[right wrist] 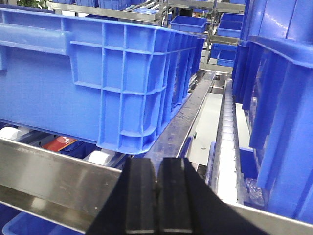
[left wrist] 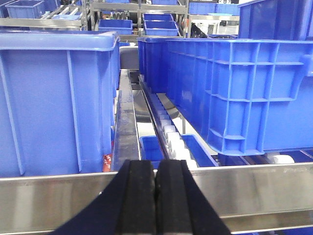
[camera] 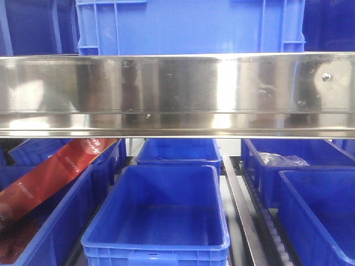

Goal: Place valve from conveyor to right shelf box

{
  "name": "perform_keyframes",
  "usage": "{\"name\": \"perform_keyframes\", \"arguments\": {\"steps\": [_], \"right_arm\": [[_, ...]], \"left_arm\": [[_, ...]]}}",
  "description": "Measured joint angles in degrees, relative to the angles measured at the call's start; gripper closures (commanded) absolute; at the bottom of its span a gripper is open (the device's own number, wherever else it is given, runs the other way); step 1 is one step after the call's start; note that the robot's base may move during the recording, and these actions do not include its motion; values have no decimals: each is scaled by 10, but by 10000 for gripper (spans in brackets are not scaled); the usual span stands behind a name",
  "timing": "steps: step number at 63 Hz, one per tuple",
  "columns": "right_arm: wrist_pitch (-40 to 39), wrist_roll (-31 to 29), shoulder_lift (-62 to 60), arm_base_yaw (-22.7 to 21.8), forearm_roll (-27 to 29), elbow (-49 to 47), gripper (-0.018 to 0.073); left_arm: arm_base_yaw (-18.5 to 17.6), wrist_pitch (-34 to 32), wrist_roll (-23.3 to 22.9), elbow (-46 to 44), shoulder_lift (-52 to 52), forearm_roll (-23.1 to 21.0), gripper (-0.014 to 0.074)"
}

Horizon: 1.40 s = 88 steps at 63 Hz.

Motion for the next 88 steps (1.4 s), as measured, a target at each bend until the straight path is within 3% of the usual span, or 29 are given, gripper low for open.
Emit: {"name": "perform_keyframes", "arguments": {"steps": [4,12,20,32,47,88], "right_arm": [[0,0,0,0,0,0,722],[0,0,0,0,0,0,722],[0,0,0,0,0,0,722],[0,0,0,0,0,0,722],[-1,0,0,0,0,0,722],[-3,0,-1,0,0,0,722]], "left_arm": [[1,0,-9,1,-3,23,707],[21,0,-90,15,-23,86,707],[49,-5,-110,40,-53,117,707],[75,-8,-114,108,-111,125,707],[79,-49,-114,201,-164,125,707],[79,-63,-114,207,-166,125,707]]}}
